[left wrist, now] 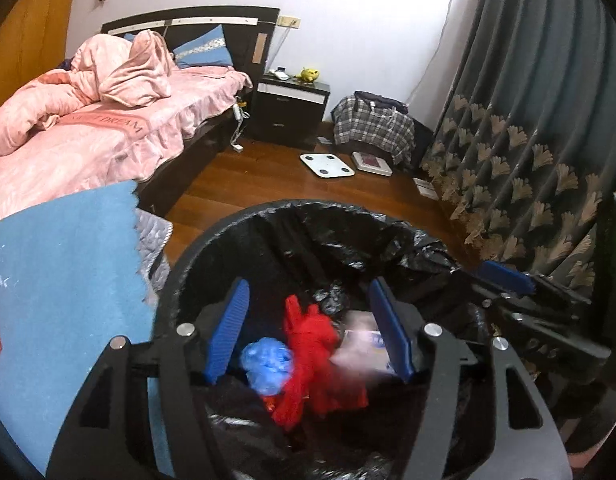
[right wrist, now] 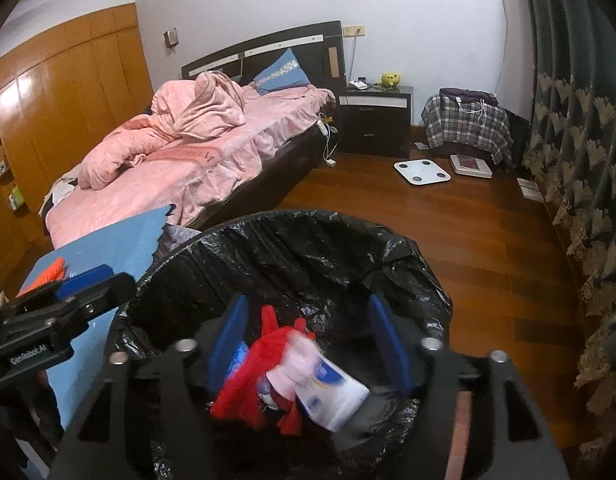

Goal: Collect trash
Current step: 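Carry the glove and sock over the bin and open both tools to release them, then return to the table and close the left tool on the white tissue ball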

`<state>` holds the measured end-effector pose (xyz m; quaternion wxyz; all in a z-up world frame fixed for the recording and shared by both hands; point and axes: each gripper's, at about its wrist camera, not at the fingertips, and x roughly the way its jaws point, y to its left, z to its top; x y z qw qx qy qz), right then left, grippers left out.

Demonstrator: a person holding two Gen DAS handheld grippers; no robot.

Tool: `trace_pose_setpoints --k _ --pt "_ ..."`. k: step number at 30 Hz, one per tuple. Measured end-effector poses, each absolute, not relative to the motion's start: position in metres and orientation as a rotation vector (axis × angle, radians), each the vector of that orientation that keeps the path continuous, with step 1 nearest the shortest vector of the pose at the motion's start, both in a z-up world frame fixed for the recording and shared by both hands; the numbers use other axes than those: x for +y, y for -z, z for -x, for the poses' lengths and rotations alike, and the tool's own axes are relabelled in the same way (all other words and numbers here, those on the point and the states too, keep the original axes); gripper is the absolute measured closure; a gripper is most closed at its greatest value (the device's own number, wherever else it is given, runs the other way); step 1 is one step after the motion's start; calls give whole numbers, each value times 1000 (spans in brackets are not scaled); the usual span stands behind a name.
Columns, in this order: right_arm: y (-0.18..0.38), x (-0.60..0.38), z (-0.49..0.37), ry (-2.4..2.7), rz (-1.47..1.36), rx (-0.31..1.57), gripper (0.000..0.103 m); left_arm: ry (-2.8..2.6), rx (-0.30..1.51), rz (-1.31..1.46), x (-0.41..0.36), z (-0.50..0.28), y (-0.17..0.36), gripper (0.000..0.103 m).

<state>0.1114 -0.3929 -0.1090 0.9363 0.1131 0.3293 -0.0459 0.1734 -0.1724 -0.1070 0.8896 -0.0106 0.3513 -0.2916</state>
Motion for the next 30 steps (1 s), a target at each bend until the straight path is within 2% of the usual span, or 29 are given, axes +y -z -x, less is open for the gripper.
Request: trace_pose_setpoints --k 2,6,10,14,30 --pt "107 -391 -110 92 -224 664 18 580 713 16 -163 -171 105 33" --pt "101 -380 -106 82 -211 640 6 523 672 -11 -141 -165 99 24" --pt "93 -364 -105 44 -224 628 6 446 647 2 -109 -157 93 16" --pt "85 -341 -109 5 -210 616 6 376 623 -5 -76 -151 86 13" --pt "86 -200 -147 -192 -156 629 6 67 622 10 74 -133 95 13"
